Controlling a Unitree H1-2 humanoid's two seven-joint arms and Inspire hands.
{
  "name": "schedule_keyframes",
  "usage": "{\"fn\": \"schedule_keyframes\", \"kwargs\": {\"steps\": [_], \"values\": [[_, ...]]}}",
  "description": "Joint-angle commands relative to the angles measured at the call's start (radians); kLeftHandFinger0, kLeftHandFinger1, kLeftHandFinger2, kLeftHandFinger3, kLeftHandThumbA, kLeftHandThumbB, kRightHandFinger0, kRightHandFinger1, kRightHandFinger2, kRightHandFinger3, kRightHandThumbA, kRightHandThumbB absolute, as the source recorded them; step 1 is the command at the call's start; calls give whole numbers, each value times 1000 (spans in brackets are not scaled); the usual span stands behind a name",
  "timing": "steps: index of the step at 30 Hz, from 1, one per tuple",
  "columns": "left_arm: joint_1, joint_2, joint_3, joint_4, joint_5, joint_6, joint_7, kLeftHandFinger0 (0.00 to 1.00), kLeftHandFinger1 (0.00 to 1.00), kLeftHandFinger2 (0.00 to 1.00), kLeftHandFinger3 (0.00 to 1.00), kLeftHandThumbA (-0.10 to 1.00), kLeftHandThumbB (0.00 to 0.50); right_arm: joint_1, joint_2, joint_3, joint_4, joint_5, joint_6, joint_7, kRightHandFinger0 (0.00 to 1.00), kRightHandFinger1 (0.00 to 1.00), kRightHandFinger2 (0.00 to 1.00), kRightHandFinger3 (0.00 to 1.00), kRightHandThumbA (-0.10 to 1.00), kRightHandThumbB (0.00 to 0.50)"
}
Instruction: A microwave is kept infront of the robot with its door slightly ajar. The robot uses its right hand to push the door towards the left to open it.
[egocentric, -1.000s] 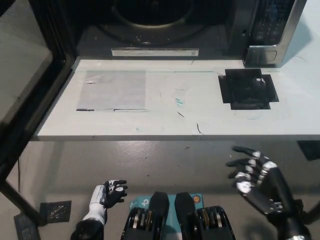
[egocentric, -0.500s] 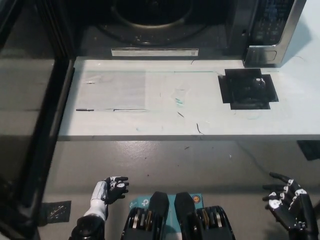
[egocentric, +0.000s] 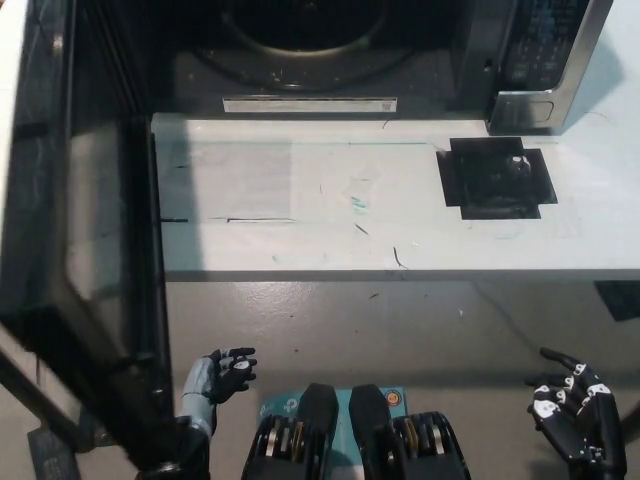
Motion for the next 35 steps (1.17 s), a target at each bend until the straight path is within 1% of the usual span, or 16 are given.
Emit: {"fn": "schedule_keyframes", "kwargs": {"steps": [1,3,6,9,13,19,21,22,23,24,26,28,31,32,33,35], "values": [[-29,8,0,-3,5,-21,12,668,568,581,549,178,0,-11,0,-3,3,-12,-85,-16,133,251,412,674,301,250],[-28,11,-4,3,7,-40,4,694,585,587,545,170,0,-11,-2,-3,5,-14,-85,-18,143,250,408,674,307,247],[-29,9,1,2,1,-30,5,661,564,569,536,175,10,-11,-2,-1,3,-19,-86,-21,154,255,406,666,309,243],[-30,8,3,1,-1,-28,5,618,536,555,523,170,1,-11,-1,-2,3,-13,-80,-23,158,262,407,661,303,247],[-34,9,1,12,1,-45,4,646,562,569,515,166,0,-15,-2,-3,4,-5,-83,-20,144,256,405,644,300,251],[-35,8,-5,3,14,-21,22,730,604,601,551,184,0,-14,-6,0,2,-16,-91,-22,119,243,416,645,296,251],[-34,6,-1,0,9,-19,20,716,597,596,546,177,0,-14,-5,-2,2,-9,-90,-20,127,252,422,644,283,251],[-32,7,0,-2,7,-17,19,681,579,582,545,181,0,-13,-4,0,2,-15,-90,-22,128,253,421,644,284,250],[-36,11,-8,16,15,-37,17,714,606,595,542,193,0,-14,-6,1,6,-19,-97,-22,129,258,431,645,287,249],[-36,11,-8,16,15,-37,17,717,608,596,542,196,0,-14,-6,1,6,-19,-97,-22,129,258,432,645,288,249],[-30,9,-7,-6,14,-17,17,677,581,588,549,214,0,-14,-6,1,3,-16,-90,-21,126,258,430,646,305,263],[-30,6,2,-5,2,-23,13,642,552,562,530,187,5,-15,-6,1,7,-20,-97,-23,121,253,419,645,301,262],[-34,6,2,-3,3,-23,14,660,564,565,517,192,0,-17,-9,3,6,-31,-97,-26,115,243,409,645,312,263],[-33,10,-6,1,12,-32,13,695,586,586,525,204,0,-17,-10,4,9,-39,-104,-28,110,239,408,644,309,257],[-35,9,-5,3,11,-32,13,703,596,604,547,204,0,-18,-11,4,10,-37,-107,-27,110,240,408,644,298,248],[-38,9,-5,11,10,-38,10,706,602,610,548,198,0,-19,-11,2,12,-28,-110,-22,113,240,405,632,279,248]]}}
